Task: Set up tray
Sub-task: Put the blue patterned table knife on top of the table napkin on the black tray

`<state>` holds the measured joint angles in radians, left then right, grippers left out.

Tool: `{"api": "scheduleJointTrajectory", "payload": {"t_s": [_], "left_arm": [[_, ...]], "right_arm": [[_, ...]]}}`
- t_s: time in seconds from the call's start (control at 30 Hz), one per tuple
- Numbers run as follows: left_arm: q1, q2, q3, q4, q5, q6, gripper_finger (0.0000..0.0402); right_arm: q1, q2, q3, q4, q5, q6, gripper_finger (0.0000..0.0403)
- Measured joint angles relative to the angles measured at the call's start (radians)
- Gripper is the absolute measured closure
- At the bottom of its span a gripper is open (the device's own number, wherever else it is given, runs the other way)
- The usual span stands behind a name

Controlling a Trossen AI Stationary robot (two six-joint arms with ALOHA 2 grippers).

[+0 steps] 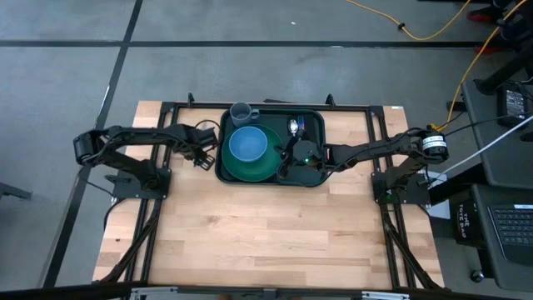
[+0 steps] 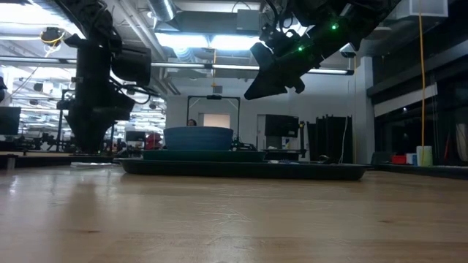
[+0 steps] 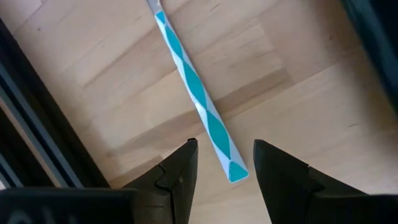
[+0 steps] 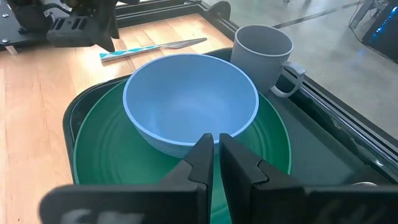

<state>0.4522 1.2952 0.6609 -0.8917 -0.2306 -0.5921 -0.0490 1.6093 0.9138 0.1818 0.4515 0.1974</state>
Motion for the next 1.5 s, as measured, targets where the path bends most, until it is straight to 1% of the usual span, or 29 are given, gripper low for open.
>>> {"api": "scheduleJointTrajectory", "payload": {"t_s": [0.5,0.7,0.93,1.1,1.27,1.5], "left_arm": [[0.0,0.112,0.0,0.009,-0.011,-0.067,0.0249],[0.0,0.151,0.0,0.036,-0.007,-0.068,0.0249],[-0.002,0.197,0.004,0.04,0.006,-0.068,0.0249],[-0.016,0.207,0.004,0.038,0.002,-0.059,0.025],[-0.033,0.208,0.003,0.034,0.001,-0.052,0.0271],[-0.047,0.21,0.002,0.031,0.014,-0.032,0.0334]], "right_arm": [[0.0,0.0,0.0,0.0,0.0,0.0,0.037],[0.0,0.0,0.0,0.0,-0.032,-0.001,0.037],[0.0,0.0,0.0,0.0,-0.035,-0.001,0.037],[0.0,0.0,0.0,0.0,-0.035,-0.001,0.037],[0.0,0.0,0.0,0.0,-0.035,-0.001,0.037],[0.0,0.0,0.0,0.0,-0.036,-0.001,0.037]]}}
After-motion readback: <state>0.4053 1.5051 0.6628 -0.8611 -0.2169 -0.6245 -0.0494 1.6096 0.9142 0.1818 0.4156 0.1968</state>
